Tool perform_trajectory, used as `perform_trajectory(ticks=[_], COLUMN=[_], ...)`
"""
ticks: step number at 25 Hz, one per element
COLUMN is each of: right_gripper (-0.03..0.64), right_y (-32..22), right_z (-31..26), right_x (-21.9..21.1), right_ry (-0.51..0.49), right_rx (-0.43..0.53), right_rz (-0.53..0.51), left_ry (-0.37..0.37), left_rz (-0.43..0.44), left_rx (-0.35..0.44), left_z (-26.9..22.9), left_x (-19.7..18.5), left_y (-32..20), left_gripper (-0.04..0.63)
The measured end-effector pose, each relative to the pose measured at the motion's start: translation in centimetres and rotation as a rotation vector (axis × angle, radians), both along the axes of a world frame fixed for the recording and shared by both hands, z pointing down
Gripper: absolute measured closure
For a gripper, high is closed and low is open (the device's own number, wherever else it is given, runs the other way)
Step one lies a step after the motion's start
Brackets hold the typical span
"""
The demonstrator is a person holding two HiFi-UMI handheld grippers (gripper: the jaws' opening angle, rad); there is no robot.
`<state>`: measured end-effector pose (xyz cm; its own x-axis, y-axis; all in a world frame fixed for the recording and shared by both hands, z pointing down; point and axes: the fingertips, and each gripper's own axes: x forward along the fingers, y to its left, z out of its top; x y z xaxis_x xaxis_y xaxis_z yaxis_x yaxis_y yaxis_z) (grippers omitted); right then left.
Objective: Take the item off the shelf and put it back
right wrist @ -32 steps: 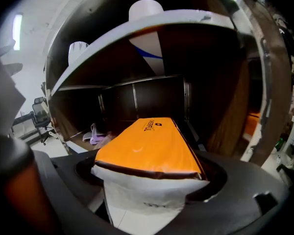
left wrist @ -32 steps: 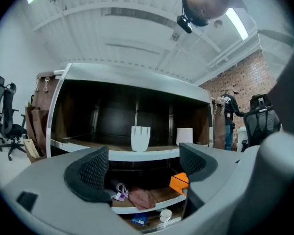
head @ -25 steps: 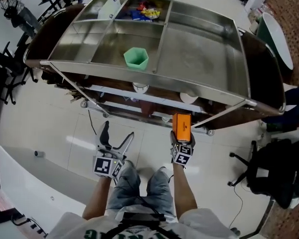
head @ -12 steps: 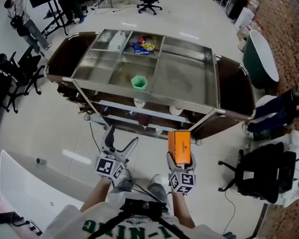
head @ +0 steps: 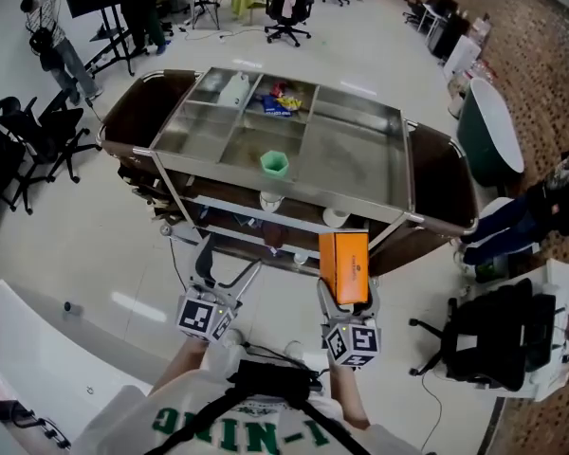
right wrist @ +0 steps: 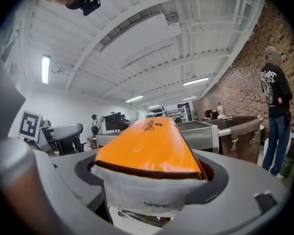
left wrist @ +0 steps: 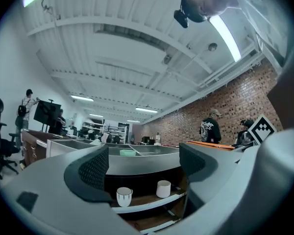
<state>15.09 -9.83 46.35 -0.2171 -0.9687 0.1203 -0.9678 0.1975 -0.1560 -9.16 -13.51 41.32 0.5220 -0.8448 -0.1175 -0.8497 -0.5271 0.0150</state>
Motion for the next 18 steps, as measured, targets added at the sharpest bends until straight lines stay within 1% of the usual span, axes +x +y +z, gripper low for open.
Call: perform_trajectory(ticks=[5,9,12,15,18], right_gripper=[0.156,0.156,0.156,0.156,0.156], right_y=[-0.2,-0.4,-0.5,-0.6,-0.4], right_z=[-0.4,-0.5,-0.4,-0.4,-0.2], right_x=[-0.6,-0.8,-0.6,-0.2,-0.1], right_ry=[-0.005,0.003,0.004,0.003,0.004], right_rx=[0.001,0.001,0.001,0.006,-0.001], right_rz=[-0.018,-0.028,-0.029,-0.023,-0.024], left_ry=[0.031,0.03,0.061,0.055,0.052], left_rz=[-0.028,-0.053,-0.052,-0.066,-0.072], left_rx=[-0.003,0.013,0.016,0.028,0.024], left_z=[-0.4,-1.0,-1.7,-1.3,-1.1], left_x=[-1.0,-1.7,-1.6,-2.1,-2.1], left_y=[0.0,-0.5,-0.4,-0.6,-0.6], left_gripper=[0.164,0.168,0.175,0.175,0.176])
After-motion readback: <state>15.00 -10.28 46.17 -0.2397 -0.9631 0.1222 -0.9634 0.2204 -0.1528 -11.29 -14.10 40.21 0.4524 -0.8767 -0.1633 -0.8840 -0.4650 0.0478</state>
